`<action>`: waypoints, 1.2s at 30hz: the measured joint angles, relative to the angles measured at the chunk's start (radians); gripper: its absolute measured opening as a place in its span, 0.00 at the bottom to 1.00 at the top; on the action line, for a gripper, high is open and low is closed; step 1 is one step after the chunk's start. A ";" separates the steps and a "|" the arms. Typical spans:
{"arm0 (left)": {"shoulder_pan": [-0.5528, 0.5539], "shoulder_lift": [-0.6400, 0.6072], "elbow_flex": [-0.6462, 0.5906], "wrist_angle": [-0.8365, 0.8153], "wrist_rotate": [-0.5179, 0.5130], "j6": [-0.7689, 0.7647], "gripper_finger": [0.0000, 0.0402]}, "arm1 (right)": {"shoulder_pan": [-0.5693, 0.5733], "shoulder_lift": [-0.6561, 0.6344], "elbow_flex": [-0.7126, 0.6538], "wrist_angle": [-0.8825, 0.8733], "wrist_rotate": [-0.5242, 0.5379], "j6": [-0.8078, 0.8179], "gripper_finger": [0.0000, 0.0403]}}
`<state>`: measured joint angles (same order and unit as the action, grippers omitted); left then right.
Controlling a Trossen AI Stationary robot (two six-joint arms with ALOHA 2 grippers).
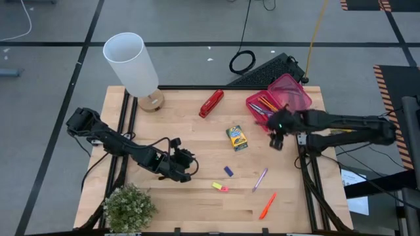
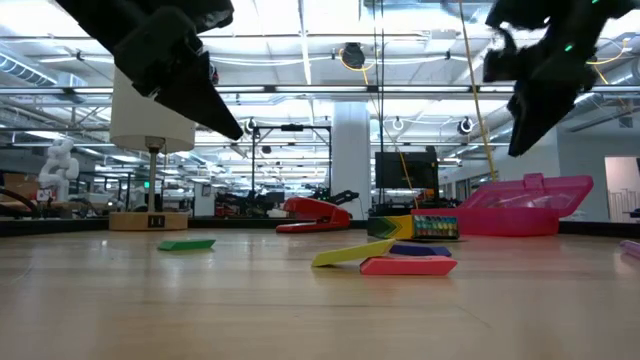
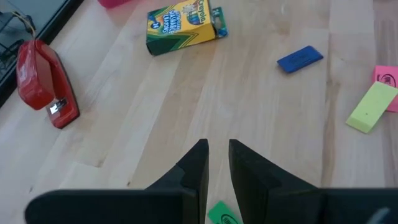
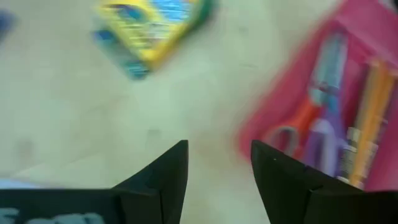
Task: Pack school essentials
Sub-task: Put the purple pen into the pink supply box
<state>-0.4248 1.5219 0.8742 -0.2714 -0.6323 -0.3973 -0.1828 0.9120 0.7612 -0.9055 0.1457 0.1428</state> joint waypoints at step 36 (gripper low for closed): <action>0.124 0.000 0.000 0.045 0.004 0.082 0.16 | 0.654 0.486 0.000 0.399 -0.200 -0.078 0.41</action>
<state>-0.3005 1.5219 0.8745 -0.2268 -0.6281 -0.3156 0.4713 1.3979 0.7612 -0.5069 -0.0540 0.0651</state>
